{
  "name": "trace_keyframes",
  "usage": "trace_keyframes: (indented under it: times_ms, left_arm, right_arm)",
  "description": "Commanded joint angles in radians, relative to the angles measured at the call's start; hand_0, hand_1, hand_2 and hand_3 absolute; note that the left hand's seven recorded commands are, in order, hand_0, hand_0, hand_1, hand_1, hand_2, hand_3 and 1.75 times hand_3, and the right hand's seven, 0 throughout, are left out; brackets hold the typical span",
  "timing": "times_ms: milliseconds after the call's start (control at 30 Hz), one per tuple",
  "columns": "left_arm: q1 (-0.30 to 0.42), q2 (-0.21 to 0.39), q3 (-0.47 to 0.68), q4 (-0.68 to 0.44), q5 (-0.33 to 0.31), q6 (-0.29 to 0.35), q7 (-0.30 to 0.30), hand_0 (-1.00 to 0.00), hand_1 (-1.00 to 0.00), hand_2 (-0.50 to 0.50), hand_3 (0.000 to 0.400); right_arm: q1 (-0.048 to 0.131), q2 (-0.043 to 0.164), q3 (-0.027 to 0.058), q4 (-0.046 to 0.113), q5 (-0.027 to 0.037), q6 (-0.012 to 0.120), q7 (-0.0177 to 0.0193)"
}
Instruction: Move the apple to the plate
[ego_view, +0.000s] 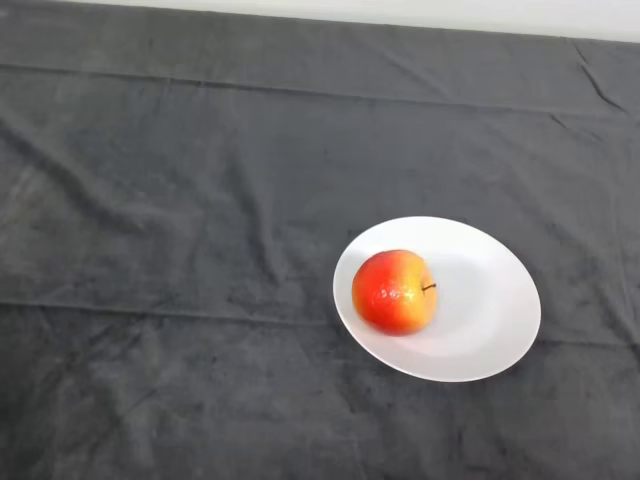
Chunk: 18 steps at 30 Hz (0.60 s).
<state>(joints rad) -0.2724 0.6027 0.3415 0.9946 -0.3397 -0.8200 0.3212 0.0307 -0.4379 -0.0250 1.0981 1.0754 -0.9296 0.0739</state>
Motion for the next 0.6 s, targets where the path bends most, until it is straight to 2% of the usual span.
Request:
trace_keyframes:
  times_ms: [33, 600]
  left_arm:
    - [-0.059, -0.018, 0.037, 0.053, 0.025, -0.012, -0.01, 0.0, 0.0, 0.0, 0.0]
    - [-0.058, -0.018, 0.046, 0.054, 0.073, -0.026, -0.021, 0.0, 0.0, 0.0, 0.0]
  right_arm:
    - [0.088, 0.162, 0.0596, 0.094, 0.0046, 0.13, -0.0053]
    - [0.088, 0.162, 0.0608, 0.095, 0.006, 0.129, -0.0049]
